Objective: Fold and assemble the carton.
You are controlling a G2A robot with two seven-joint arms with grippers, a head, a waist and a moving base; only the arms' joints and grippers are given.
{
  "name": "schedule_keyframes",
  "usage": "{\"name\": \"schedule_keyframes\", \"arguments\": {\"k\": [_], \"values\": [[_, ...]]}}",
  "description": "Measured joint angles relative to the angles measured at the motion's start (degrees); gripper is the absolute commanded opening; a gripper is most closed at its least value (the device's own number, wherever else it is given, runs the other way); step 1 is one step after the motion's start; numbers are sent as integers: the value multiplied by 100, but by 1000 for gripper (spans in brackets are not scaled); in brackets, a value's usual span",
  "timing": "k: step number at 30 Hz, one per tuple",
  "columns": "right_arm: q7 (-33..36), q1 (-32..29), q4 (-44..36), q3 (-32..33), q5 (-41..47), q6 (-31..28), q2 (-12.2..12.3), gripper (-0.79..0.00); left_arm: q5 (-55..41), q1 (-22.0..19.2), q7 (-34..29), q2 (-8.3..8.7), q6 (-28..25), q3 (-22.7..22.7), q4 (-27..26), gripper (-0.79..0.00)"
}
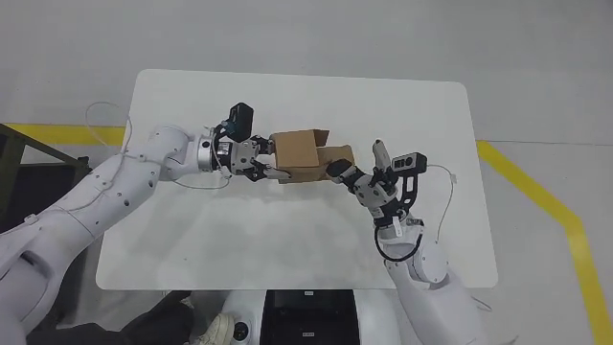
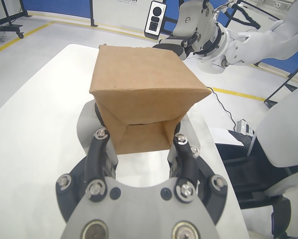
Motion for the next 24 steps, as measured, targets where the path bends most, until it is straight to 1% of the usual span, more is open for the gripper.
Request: {"name": "schedule_keyframes", "arguments": {"k": [4, 12, 17, 20, 24], "values": [[-15, 48, 42, 39, 77, 44, 4, 0, 31, -90, 144, 20, 0, 167, -23, -345], [80, 321, 301, -180, 203, 243, -30, 0, 186, -319, 521, 75, 0, 577, -118, -339], [456, 366, 365, -270, 511, 504, -26, 0, 297, -491, 811, 113, 0, 841, -75, -345], [626, 330, 338, -204, 624, 566, -6, 0, 365, -594, 987, 132, 0, 991, -61, -329], [561, 281, 262, 48, 691, 410, 23, 0, 502, -686, 1201, 166, 0, 1113, -53, -336]]}}
